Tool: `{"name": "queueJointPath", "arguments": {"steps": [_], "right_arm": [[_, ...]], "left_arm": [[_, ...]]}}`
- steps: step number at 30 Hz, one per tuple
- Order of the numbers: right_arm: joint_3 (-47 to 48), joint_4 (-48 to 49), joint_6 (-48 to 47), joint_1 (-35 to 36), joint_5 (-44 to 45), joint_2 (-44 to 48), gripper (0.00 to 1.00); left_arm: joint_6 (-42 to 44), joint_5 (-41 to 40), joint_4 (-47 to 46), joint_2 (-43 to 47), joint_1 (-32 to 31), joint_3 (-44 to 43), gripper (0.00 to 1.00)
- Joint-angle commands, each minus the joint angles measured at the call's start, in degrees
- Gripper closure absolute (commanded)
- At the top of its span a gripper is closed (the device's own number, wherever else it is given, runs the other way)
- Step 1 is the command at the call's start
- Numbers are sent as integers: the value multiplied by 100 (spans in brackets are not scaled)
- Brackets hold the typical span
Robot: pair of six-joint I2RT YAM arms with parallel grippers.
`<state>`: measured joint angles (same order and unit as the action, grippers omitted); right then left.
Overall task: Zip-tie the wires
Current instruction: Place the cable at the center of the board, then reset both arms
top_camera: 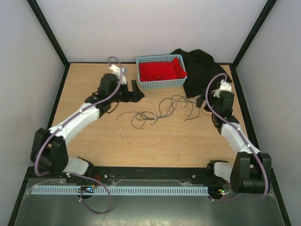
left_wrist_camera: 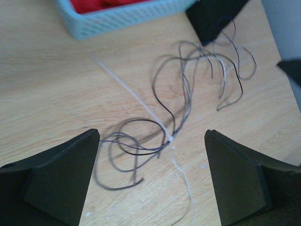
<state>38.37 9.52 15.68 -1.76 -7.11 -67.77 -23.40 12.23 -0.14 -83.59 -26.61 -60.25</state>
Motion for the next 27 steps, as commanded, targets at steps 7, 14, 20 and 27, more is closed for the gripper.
{"name": "queueJointPath", "arguments": {"steps": [7,14,20,27], "right_arm": [[-2215,3362,-582,6,1172,185,1],[-2903,5682,-762,251,1108,-827,1],[-3343,7323,-1617,1058,1434,-1731,1],[-3094,7197,-1621,1162,1794,-1871,1]], "left_arm": [[268,-330,-996,2564,1431,1777,1],[480,-847,-1080,3286,1895,2337,1],[731,-2089,-1442,3428,1905,2735,1],[1652,-2695,-1489,3237,1916,2857,1]]}}
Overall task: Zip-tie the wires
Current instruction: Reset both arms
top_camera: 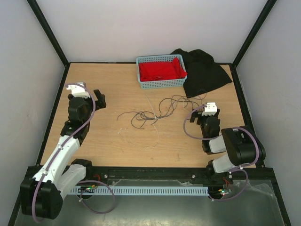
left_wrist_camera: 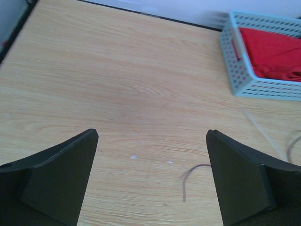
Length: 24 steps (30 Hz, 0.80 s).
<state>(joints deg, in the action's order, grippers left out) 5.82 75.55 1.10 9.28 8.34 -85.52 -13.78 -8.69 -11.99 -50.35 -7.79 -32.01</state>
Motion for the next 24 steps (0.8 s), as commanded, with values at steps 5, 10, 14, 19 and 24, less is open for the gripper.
{"name": "queueJointPath", "arguments": {"steps": [5,10,14,19,24], "right_arm": [[242,297,-158,90,312,-40,1],[288,143,-154,99,333,1,1],[288,134,-154,102,343,0,1],[299,135,-162,102,348,4,1],[296,134,-163,109,359,-8,1]], "left_arm": [[1364,-1012,-296,-833,48,-144,1],[1429,-870,-1004,-1884,132,50,1],[1440,-1012,-1206,-2886,206,43,1],[1977,-353,-2781,-3156,263,641,1],[1766,185,-5284,-3841,647,1648,1]]}}
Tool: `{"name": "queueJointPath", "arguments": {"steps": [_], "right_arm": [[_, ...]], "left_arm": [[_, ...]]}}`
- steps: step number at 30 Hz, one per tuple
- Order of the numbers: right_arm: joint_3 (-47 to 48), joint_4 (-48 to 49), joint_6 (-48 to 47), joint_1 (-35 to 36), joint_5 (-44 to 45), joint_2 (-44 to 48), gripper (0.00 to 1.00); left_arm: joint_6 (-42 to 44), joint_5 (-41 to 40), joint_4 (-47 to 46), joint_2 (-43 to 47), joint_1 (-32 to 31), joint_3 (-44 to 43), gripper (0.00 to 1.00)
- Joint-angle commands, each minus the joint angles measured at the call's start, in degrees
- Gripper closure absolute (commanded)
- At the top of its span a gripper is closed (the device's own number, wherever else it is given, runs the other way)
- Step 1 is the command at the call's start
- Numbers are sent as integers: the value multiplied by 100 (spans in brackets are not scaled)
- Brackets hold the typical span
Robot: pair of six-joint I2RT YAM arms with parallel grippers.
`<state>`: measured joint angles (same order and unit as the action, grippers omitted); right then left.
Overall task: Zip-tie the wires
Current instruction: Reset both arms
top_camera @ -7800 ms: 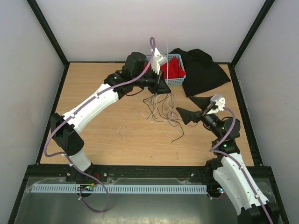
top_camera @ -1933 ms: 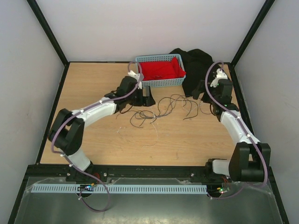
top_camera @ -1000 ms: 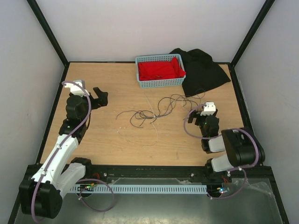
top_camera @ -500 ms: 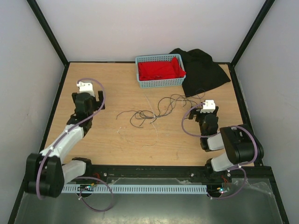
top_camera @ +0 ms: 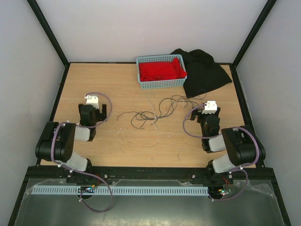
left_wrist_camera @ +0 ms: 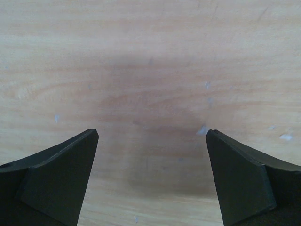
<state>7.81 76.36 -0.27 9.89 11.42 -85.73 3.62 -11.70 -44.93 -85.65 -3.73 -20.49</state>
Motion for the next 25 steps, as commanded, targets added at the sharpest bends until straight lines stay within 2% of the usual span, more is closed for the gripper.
{"name": "queueJointPath", "arguments": {"steps": [1,3,6,25], "right_arm": [[103,47,-25,55,53,16,1],[97,50,-21,51,53,13,1],[98,54,-25,57,48,22,1],[89,63,-25,57,45,22,1]], "left_arm": [[-88,587,-1481,-101,328,420,1],[-216,505,-1328,-222,419,197,1],[-141,388,-560,-220,298,-162,1],[-83,344,-640,-259,258,-166,1]]}}
